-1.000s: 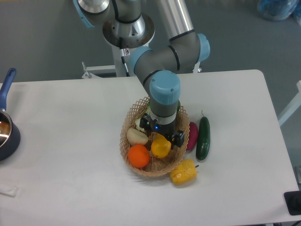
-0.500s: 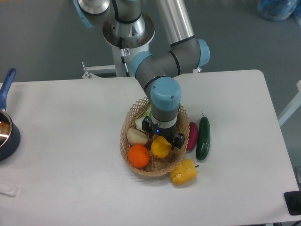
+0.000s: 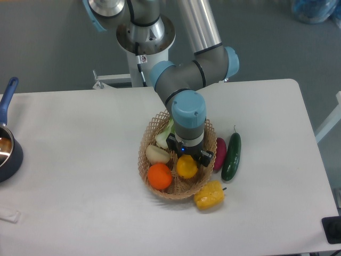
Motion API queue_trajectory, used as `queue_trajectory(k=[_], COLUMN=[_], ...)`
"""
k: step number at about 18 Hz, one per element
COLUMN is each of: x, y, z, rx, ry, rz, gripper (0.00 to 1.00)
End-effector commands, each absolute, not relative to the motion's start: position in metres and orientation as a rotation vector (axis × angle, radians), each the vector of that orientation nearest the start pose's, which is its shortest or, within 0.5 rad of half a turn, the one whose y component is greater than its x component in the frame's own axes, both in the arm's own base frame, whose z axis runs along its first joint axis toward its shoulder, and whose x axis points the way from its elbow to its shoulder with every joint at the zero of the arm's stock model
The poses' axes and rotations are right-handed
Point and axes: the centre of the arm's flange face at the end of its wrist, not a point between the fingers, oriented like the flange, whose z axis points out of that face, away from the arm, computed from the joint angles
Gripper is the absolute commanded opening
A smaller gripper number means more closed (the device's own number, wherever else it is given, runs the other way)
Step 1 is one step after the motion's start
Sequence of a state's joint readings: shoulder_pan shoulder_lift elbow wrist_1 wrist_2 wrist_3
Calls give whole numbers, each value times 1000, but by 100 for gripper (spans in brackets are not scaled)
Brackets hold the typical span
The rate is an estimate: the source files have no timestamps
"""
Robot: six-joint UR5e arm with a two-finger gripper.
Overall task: Pick up the mango from the basket
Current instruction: 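Lower the gripper onto the yellow mango and close on it, then lift the held yellow mango up and out of the basket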
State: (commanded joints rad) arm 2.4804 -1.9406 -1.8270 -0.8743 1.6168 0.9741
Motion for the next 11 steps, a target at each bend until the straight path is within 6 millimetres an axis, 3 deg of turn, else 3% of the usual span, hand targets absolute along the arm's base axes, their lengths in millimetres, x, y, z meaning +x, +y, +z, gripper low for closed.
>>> queue_trajectory(k=[5,11], x=[-374,-423], y=[449,411], z=[276,324], rx=[-3039,-2945], ry=[54,-88], rz=[133,205], gripper=[33,35])
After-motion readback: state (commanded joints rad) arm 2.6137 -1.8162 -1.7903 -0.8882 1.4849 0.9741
